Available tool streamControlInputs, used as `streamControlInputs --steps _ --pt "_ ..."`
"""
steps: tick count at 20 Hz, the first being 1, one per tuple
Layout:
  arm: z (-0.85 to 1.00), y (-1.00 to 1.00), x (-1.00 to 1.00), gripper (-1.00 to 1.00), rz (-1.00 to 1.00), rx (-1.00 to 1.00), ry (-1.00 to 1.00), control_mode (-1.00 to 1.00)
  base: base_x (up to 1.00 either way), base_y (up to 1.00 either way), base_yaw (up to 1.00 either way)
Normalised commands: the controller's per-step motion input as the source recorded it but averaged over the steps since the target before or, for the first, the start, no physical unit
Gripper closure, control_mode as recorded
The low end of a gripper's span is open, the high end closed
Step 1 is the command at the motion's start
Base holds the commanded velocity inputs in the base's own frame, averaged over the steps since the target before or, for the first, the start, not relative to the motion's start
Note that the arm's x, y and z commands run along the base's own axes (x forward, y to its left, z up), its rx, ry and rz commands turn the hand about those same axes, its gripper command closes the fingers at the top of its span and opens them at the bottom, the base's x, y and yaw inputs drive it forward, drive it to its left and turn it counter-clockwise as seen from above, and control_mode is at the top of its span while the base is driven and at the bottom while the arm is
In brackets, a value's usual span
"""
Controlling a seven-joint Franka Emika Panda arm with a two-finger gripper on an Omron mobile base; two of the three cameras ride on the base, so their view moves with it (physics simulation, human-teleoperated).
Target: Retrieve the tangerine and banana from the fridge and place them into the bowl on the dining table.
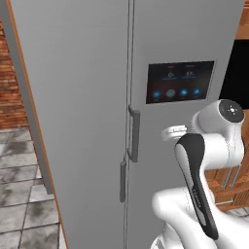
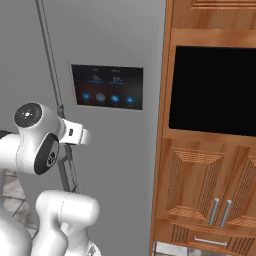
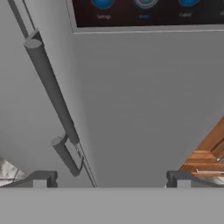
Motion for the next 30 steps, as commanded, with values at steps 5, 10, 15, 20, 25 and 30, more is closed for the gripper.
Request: streamControlInputs --steps 5,10,15,20,25,30 --pt "0.0 0.0 0.0 -1.0 0.0 0.0 0.0 1.0 -0.45 0.04 0.0" --pt "0.0 0.0 0.0 -1.0 0.0 0.0 0.0 1.0 -0.55 0.15 0.0" --pt "0.0 0.0 0.0 -1.0 0.0 0.0 0.0 1.0 -0.39 0.25 0.0" --pt "0.0 0.0 0.0 -1.0 0.0 0.0 0.0 1.0 -0.28 0.36 0.0" --pt "0.0 0.0 0.0 -1.0 0.0 0.0 0.0 1.0 -0.2 0.42 0.0" --pt "0.0 0.0 0.0 -1.0 0.0 0.0 0.0 1.0 -0.3 0.36 0.0"
